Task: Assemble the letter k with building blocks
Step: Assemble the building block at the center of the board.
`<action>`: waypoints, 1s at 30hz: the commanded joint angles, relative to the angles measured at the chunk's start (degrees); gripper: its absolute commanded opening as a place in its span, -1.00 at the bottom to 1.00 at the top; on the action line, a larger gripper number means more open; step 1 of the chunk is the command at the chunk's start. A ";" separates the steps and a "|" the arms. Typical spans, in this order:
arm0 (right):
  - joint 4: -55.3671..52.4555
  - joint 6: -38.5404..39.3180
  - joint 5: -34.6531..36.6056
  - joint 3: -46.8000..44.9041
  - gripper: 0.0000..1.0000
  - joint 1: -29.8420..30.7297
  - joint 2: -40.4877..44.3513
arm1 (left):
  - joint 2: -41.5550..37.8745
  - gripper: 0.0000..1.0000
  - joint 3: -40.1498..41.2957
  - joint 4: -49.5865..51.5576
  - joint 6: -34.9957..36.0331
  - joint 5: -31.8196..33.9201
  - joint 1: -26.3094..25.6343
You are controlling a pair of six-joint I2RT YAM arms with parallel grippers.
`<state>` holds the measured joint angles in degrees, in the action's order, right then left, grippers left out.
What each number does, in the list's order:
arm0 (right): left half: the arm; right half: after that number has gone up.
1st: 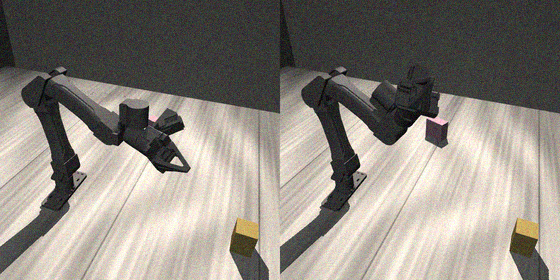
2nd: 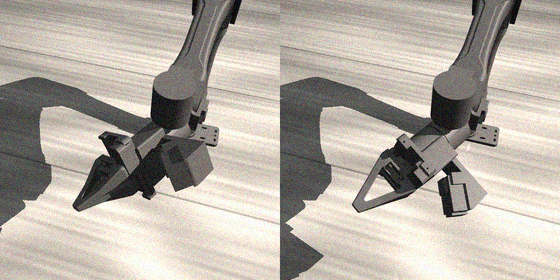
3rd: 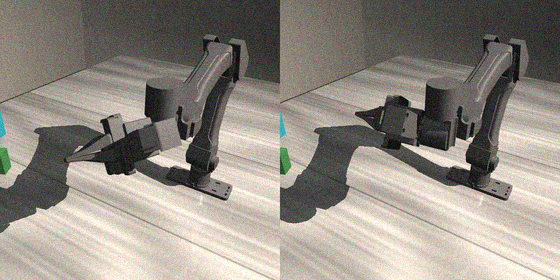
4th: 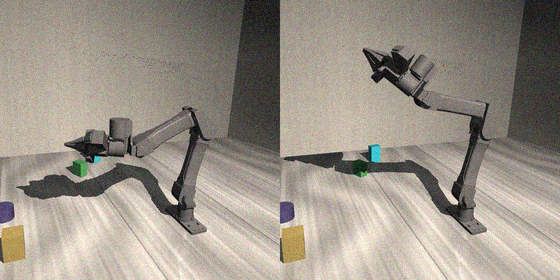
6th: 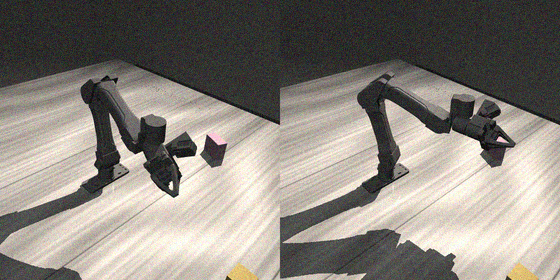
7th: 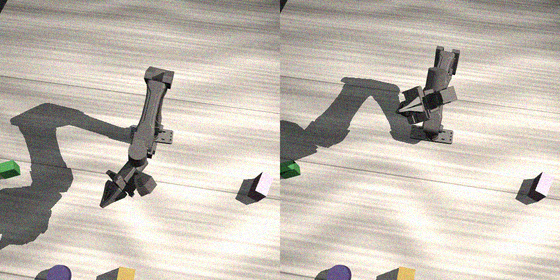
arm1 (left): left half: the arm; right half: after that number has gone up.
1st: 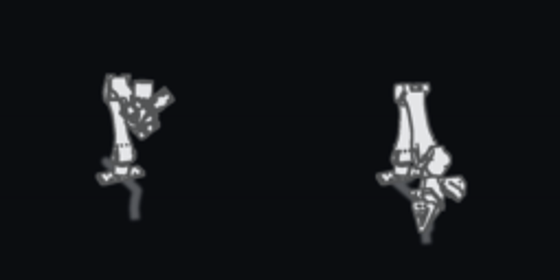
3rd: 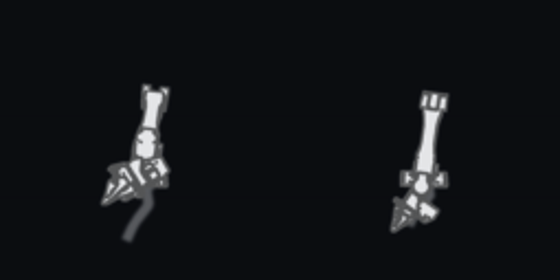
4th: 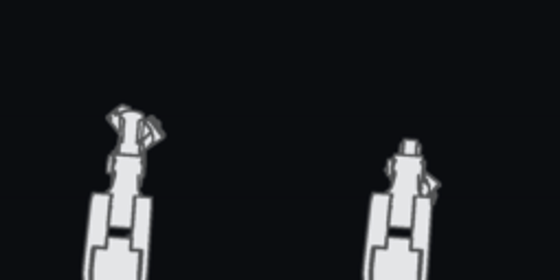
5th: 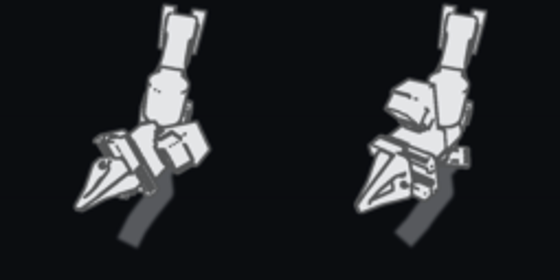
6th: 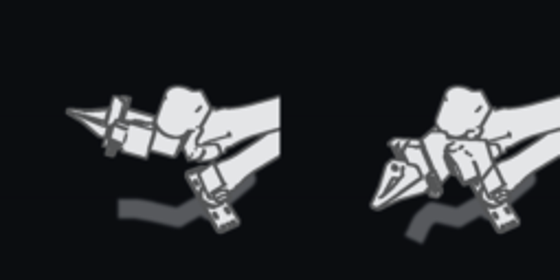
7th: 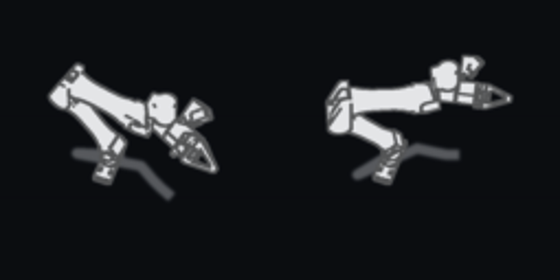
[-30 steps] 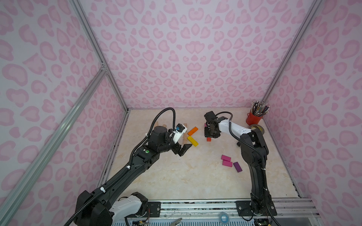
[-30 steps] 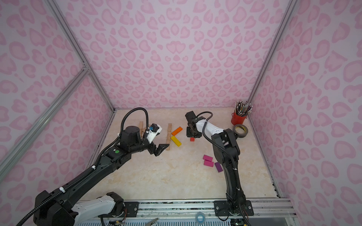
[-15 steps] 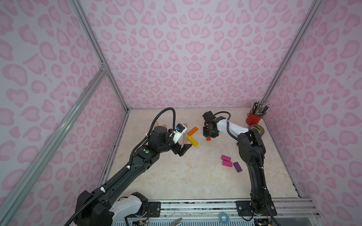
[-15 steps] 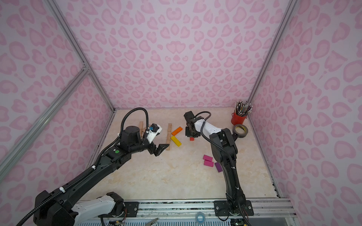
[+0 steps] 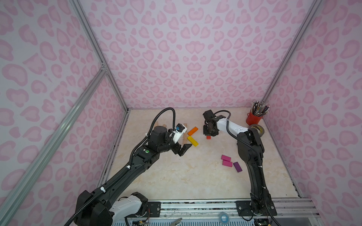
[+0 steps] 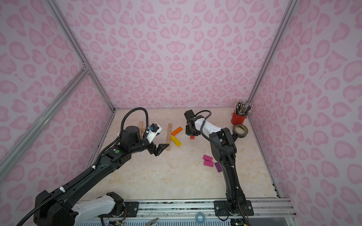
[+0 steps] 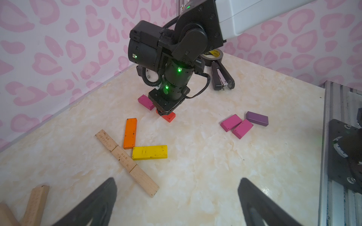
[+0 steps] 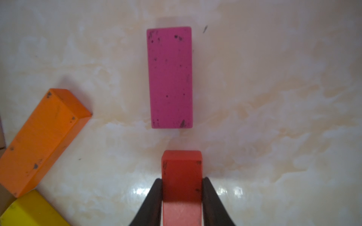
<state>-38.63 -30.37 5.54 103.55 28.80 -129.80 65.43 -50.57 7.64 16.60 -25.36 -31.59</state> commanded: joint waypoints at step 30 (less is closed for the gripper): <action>-1.19 -2.79 -0.88 4.12 -0.35 -0.22 -3.48 | 0.31 0.97 -0.54 -0.60 0.45 -0.65 0.48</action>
<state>-38.87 -32.58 5.30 107.61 28.58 -132.35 65.67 -50.57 7.64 16.60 -25.43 -31.14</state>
